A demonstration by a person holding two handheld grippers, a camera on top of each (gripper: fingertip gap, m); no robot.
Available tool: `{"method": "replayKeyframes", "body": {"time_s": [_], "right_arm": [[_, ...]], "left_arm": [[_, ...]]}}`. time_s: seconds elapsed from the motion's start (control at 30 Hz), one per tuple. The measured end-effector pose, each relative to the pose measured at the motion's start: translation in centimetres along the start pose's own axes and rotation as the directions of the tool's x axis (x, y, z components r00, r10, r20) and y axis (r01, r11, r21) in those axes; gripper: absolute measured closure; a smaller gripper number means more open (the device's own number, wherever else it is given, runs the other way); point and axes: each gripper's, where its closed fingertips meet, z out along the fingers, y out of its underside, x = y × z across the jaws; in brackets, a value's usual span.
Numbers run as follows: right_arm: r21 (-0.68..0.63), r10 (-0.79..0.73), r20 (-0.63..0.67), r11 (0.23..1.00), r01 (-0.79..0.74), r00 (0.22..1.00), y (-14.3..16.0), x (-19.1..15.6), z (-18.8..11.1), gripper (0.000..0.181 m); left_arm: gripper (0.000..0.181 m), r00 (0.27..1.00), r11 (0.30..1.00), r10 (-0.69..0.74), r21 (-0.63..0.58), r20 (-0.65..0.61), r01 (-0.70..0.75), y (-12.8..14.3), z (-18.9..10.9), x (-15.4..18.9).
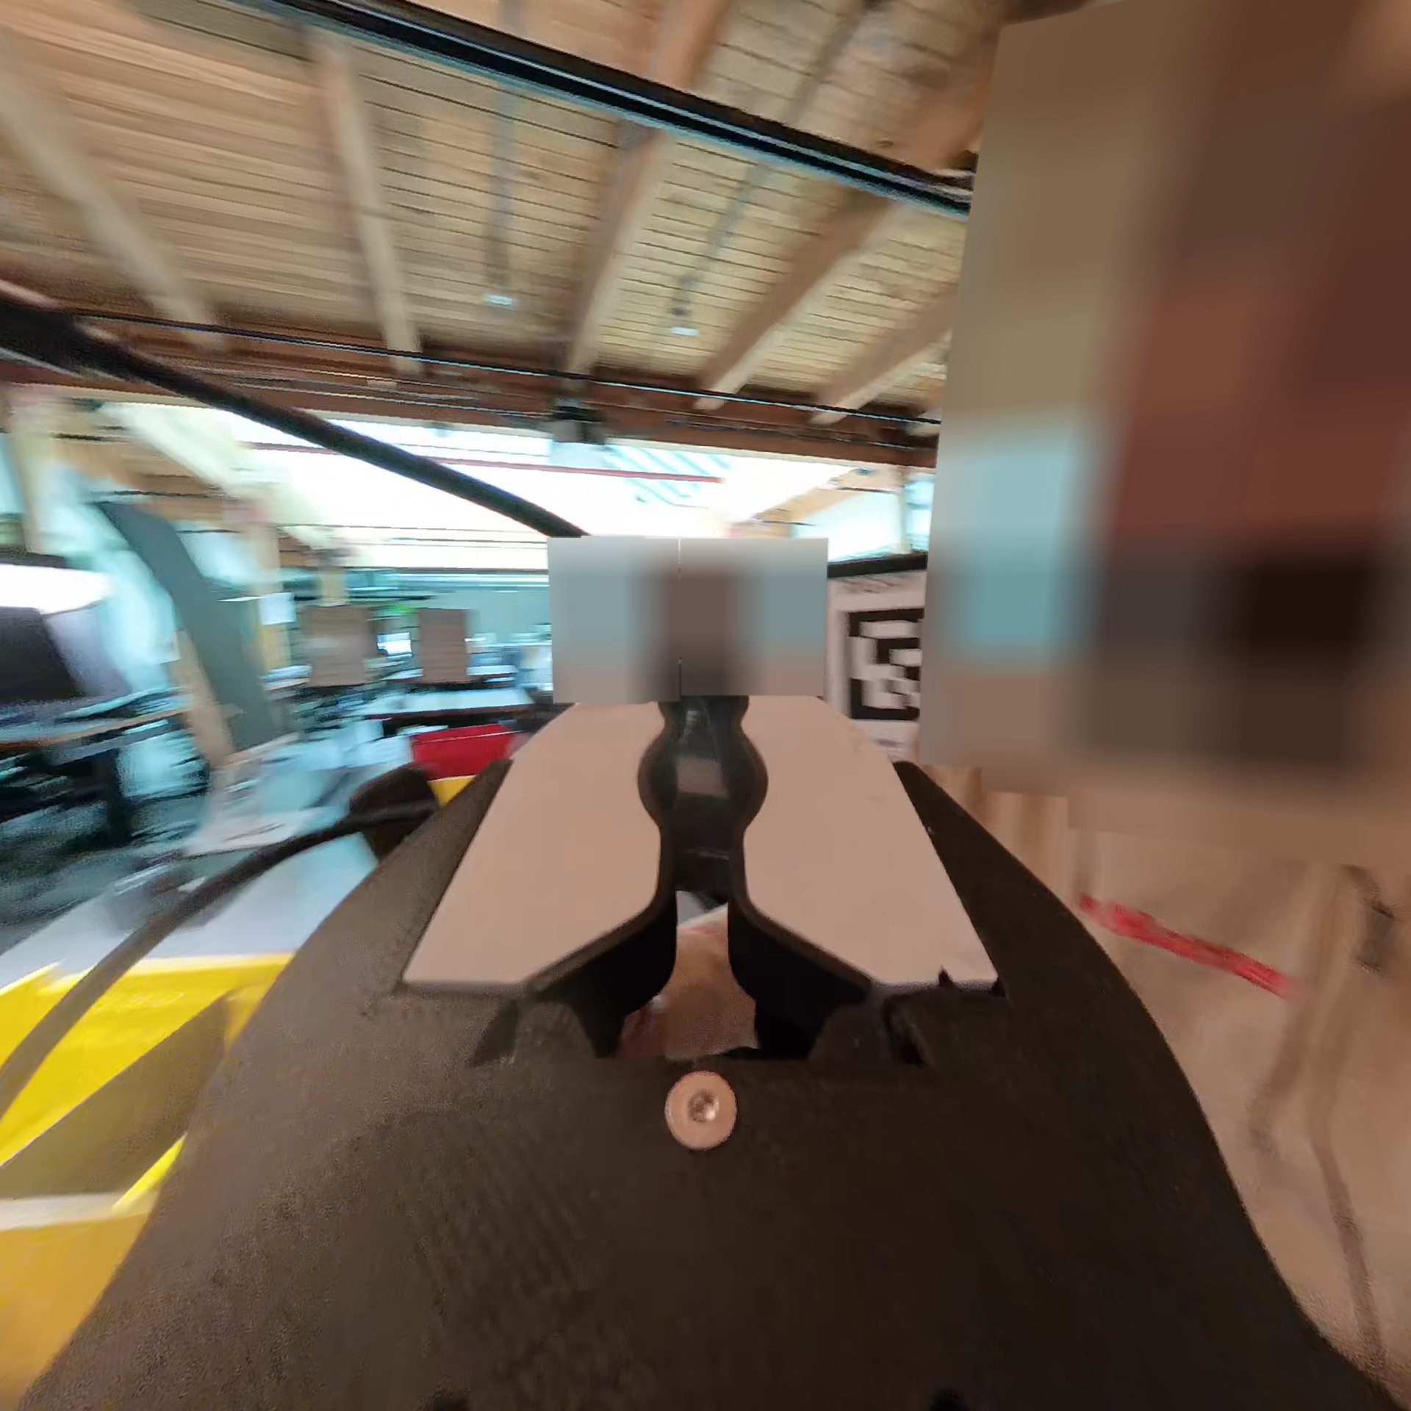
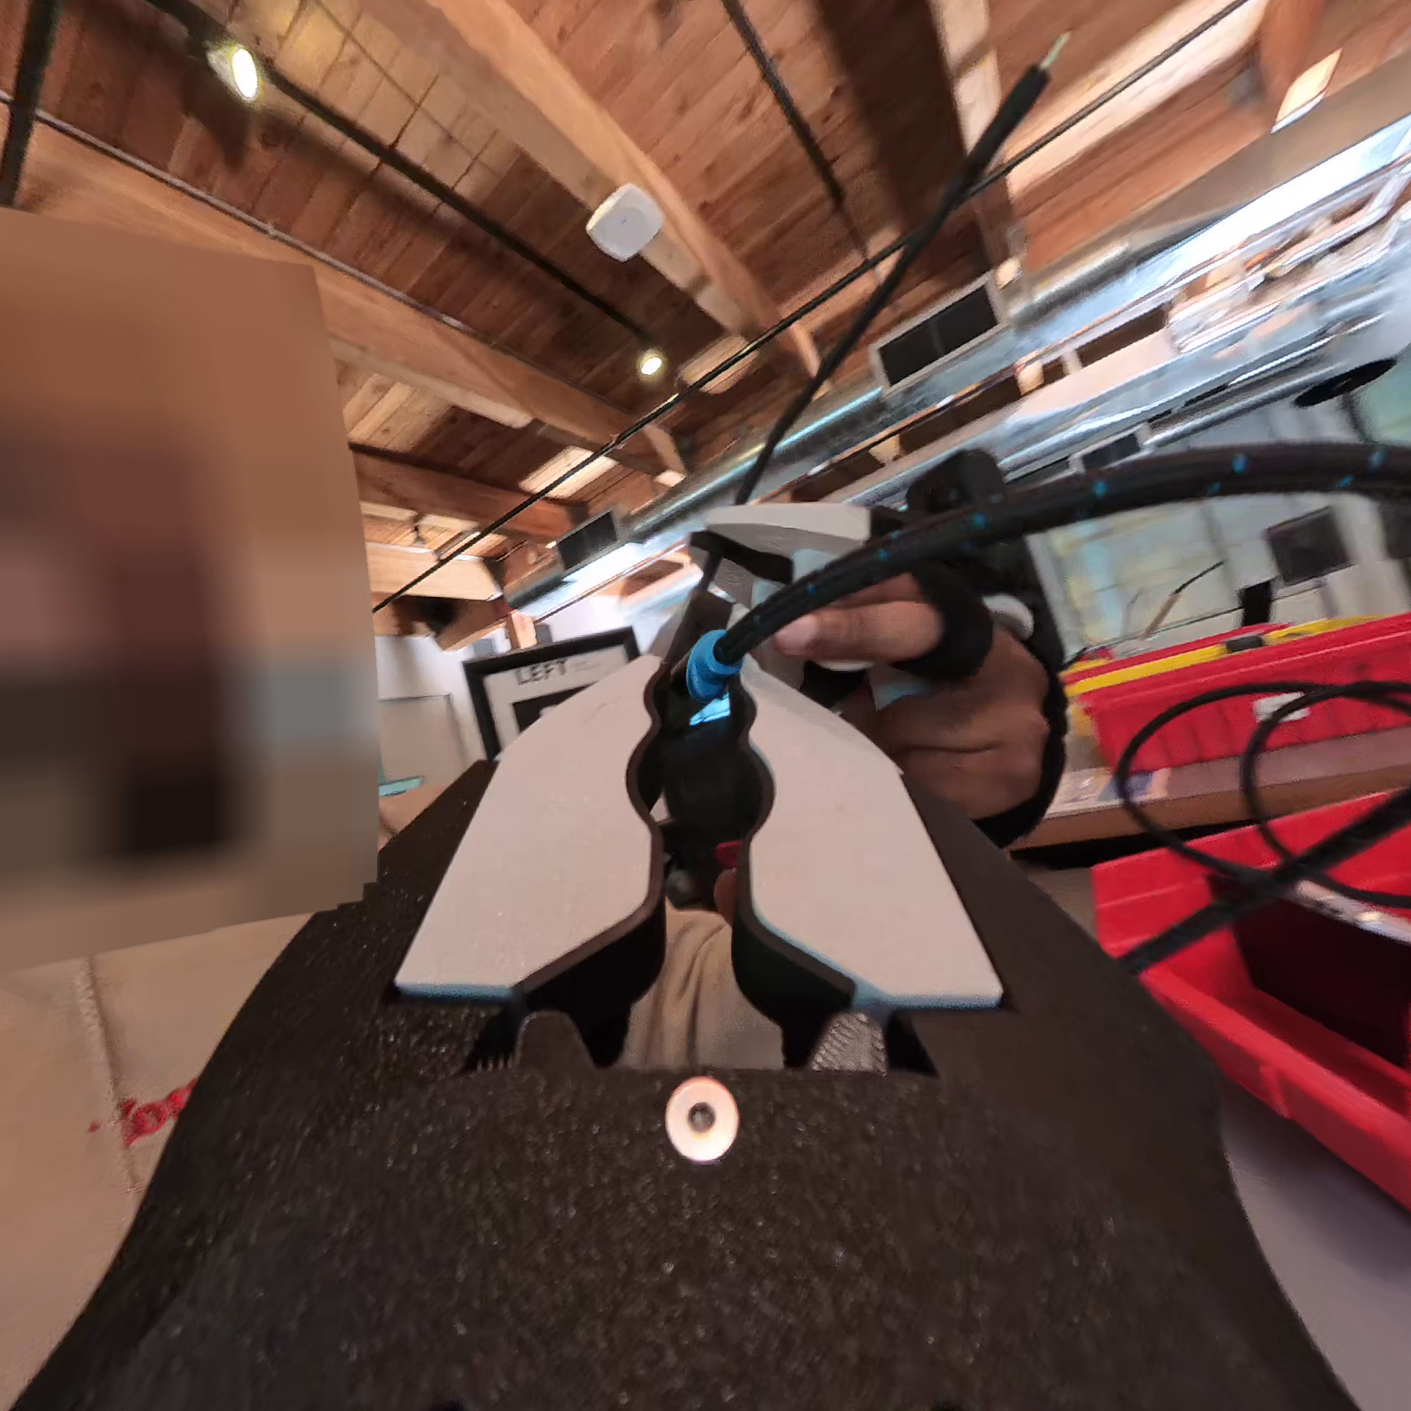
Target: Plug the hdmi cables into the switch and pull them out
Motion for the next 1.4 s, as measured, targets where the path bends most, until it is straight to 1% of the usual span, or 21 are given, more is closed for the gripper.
{"method": "replayKeyframes", "body": {"time_s": [0.07, 0.13, 0.2, 0.27, 0.37, 0.43, 0.53, 0.6, 0.67, 0.73, 0.8, 0.87, 0.97, 1.07, 1.1, 1.17, 1.2, 1.27, 1.4], "right_arm": [[0.03, -0.062, -0.082, 0.997, 0.065, 0.995, -1.6, 0.7, -0.9, 0.169], [0.018, -0.141, -0.172, 0.989, 0.146, 0.975, -2.7, 1.3, -1.9, 0.17], [-0.013, -0.224, -0.257, 0.973, 0.229, 0.94, -3.8, 1.7, -2.7, 0.17], [-0.046, -0.308, -0.31, 0.95, 0.31, 0.899, -4.8, 1.6, -3.3, 0.169], [-0.055, -0.403, -0.355, 0.91, 0.411, 0.844, -6.8, 0.5, -3.8, 0.17], [-0.077, -0.469, -0.384, 0.874, 0.479, 0.795, -7.8, -0.2, -4.0, 0.17], [-0.099, -0.543, -0.418, 0.824, 0.558, 0.728, -8.7, -0.9, -4.2, 0.17], [-0.09, -0.561, -0.424, 0.807, 0.583, 0.711, -8.8, -1.2, -4.0, 0.17], [-0.086, -0.569, -0.423, 0.8, 0.594, 0.705, -8.6, -1.2, -3.7, 0.169], [-0.069, -0.569, -0.43, 0.795, 0.603, 0.701, -8.7, -1.2, -3.6, 0.169], [-0.071, -0.57, -0.427, 0.795, 0.603, 0.702, -8.5, -1.2, -3.5, 0.169], [-0.052, -0.565, -0.417, 0.797, 0.602, 0.712, -8.5, -1.3, -3.4, 0.17], [-0.032, -0.551, -0.407, 0.806, 0.591, 0.729, -8.3, -1.4, -3.1, 0.17], [-0.033, -0.551, -0.404, 0.807, 0.59, 0.73, -7.8, -1.1, -2.8, 0.17], [-0.033, -0.548, -0.405, 0.808, 0.588, 0.731, -7.6, -0.9, -2.8, 0.17], [-0.036, -0.545, -0.405, 0.812, 0.583, 0.734, -7.3, -0.6, -2.7, 0.17], [-0.033, -0.534, -0.413, 0.818, 0.574, 0.738, -7.4, -0.5, -2.8, 0.17], [-0.064, -0.523, -0.419, 0.832, 0.551, 0.742, -7.3, -0.1, -2.9, 0.17], [-0.177, -0.535, -0.374, 0.843, 0.508, 0.758, -6.3, 0.1, -2.7, 0.17]], "left_arm": [[0.172, 0.979, 1.0, -0.007, -0.007, 0.203, 0.008, 0.0, -1.1, -3.3], [0.172, 0.939, 0.998, -0.029, -0.047, 0.343, 0.048, 0.8, -2.2, -5.7], [0.17, 0.904, 0.993, -0.042, -0.08, 0.426, 0.084, 1.7, -3.0, -7.4], [0.16, 0.887, 0.992, -0.026, -0.094, 0.46, 0.079, 2.3, -3.1, -8.1], [0.146, 0.896, 0.99, -0.032, -0.111, 0.444, 0.091, 3.2, -2.6, -8.3], [0.141, 0.909, 0.987, -0.045, -0.123, 0.413, 0.105, 4.0, -1.9, -8.1], [0.13, 0.94, 0.979, -0.078, -0.155, 0.332, 0.136, 5.7, 0.0, -7.2], [0.126, 0.953, 0.972, -0.106, -0.175, 0.284, 0.16, 6.8, 1.3, -6.6], [0.123, 0.951, 0.974, -0.104, -0.163, 0.29, 0.156, 7.3, 2.2, -6.9], [0.136, 0.941, 0.985, -0.09, -0.113, 0.325, 0.133, 7.0, 2.2, -7.6], [0.135, 0.931, 0.986, -0.109, -0.083, 0.349, 0.147, 7.0, 1.9, -8.3], [0.133, 0.919, 0.985, -0.106, -0.085, 0.379, 0.149, 7.5, 1.5, -9.0], [0.132, 0.926, 0.979, -0.127, -0.103, 0.355, 0.174, 8.5, 1.6, -9.0], [0.135, 0.949, 0.979, -0.12, -0.122, 0.292, 0.161, 9.3, 2.9, -8.0], [0.143, 0.956, 0.981, -0.111, -0.124, 0.27, 0.149, 9.4, 3.4, -7.6], [0.163, 0.958, 0.984, -0.059, -0.145, 0.28, 0.103, 9.3, 3.5, -7.6], [0.164, 0.956, 0.983, -0.038, -0.16, 0.29, 0.088, 9.1, 3.3, -7.6], [0.166, 0.949, 0.974, -0.026, -0.206, 0.315, 0.095, 8.6, 2.7, -7.7], [0.167, 0.945, 0.96, 0.017, -0.269, 0.328, 0.076, 7.4, 1.5, -7.2]]}}
